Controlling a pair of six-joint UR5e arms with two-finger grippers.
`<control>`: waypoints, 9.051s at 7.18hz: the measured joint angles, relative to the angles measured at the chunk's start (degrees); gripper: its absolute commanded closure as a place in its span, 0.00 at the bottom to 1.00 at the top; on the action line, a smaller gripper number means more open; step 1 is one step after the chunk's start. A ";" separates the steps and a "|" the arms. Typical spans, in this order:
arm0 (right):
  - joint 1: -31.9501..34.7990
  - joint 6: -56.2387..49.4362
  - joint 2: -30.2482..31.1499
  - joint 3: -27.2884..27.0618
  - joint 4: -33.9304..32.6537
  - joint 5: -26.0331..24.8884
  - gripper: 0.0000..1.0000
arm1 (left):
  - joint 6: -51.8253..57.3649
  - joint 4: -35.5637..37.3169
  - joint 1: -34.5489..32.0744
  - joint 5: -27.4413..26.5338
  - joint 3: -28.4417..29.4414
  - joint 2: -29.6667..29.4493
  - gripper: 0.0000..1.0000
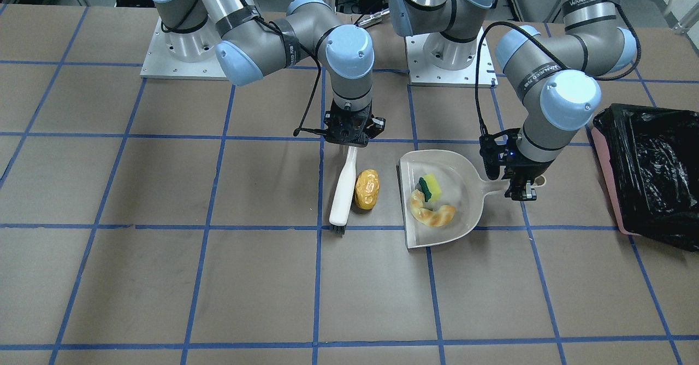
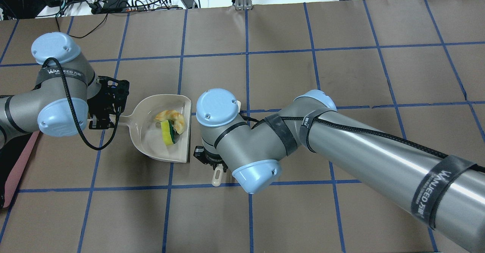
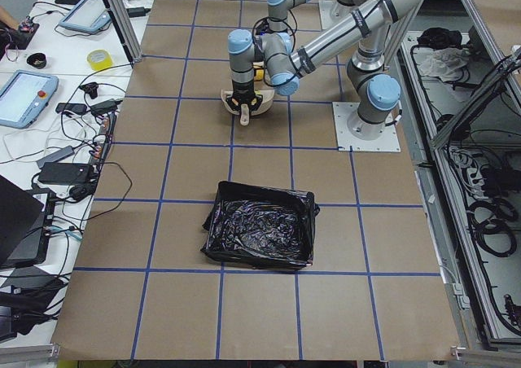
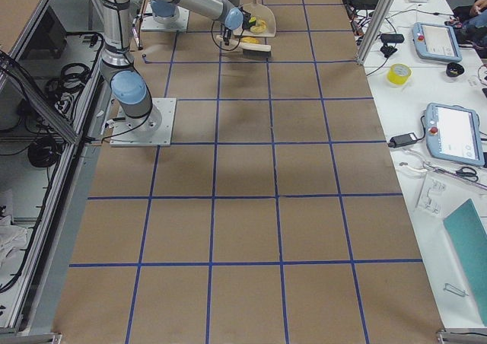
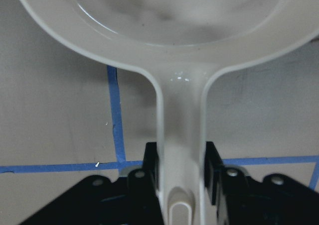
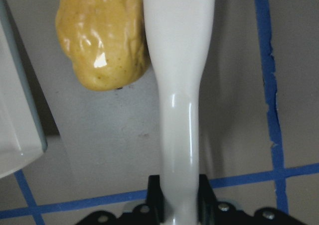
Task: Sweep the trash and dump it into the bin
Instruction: 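Sweep the yellow potato into the dustpan with the right-held brush, then carry the dustpan to the bin with the left gripper while the right withdraws, then tilt the dustpan over the black bin with the left gripper to dump it, then return the empty dustpan with the left gripper while the right lowers the brush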
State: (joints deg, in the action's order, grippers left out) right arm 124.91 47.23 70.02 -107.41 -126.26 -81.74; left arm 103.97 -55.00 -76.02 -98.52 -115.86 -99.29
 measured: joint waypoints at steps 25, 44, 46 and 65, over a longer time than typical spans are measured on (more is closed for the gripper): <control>0.92 -1.41 -5.02 19.64 20.95 -9.71 1.00 | 1.17 -3.96 8.60 12.91 0.68 0.33 1.00; -55.40 -68.89 -0.55 7.51 13.32 -14.62 1.00 | 49.05 -11.88 53.46 2.11 43.12 -15.14 1.00; -55.47 -69.03 -1.48 6.56 11.49 -15.12 1.00 | 51.35 -3.61 49.55 -5.28 40.30 -14.66 1.00; -55.47 -69.10 -1.73 6.05 12.26 -14.60 0.42 | 10.61 -15.72 3.53 7.90 13.43 -0.23 1.00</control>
State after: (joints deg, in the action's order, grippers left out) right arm 69.44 -21.86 68.29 -101.36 -114.00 -96.34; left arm 114.58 -70.71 -72.50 -90.63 -102.43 -99.52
